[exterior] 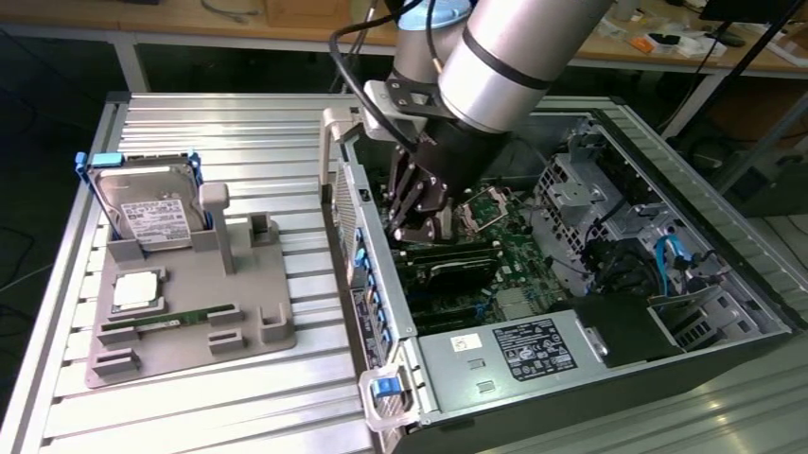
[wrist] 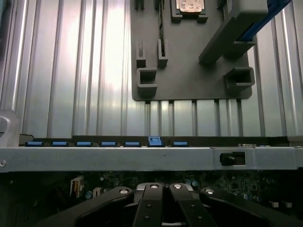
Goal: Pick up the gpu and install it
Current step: 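Press down on the gpu until it lock into place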
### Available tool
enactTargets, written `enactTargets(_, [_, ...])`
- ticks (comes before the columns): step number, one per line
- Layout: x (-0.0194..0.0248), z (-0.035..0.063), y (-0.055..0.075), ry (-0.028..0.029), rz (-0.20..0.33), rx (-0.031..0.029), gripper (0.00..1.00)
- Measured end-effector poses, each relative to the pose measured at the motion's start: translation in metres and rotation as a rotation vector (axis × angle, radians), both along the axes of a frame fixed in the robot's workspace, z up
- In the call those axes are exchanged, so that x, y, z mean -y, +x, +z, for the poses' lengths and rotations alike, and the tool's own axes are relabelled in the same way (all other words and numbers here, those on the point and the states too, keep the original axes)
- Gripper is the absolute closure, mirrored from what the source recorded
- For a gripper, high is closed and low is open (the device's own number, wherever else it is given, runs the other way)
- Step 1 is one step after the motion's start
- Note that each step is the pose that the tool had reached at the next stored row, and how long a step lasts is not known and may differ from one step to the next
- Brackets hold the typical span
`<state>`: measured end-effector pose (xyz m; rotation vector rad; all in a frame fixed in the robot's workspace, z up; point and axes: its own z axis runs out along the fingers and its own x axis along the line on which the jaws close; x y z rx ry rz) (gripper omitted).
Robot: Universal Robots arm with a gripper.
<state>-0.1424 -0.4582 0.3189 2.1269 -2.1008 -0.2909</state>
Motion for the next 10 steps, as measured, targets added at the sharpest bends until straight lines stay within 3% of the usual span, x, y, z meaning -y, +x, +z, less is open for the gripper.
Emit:
enactTargets(4, [0.0000, 0.0000, 0.010, 0.0001, 0.000, -0.0286, 0.89])
enactTargets(9, [0.0000, 0.0000, 0.022, 0.0001, 0.000, -0.0709, 0.89])
enactTargets(10, [0.0001, 0.0000, 0.023, 0.0001, 0.000, -0.0750, 0.89])
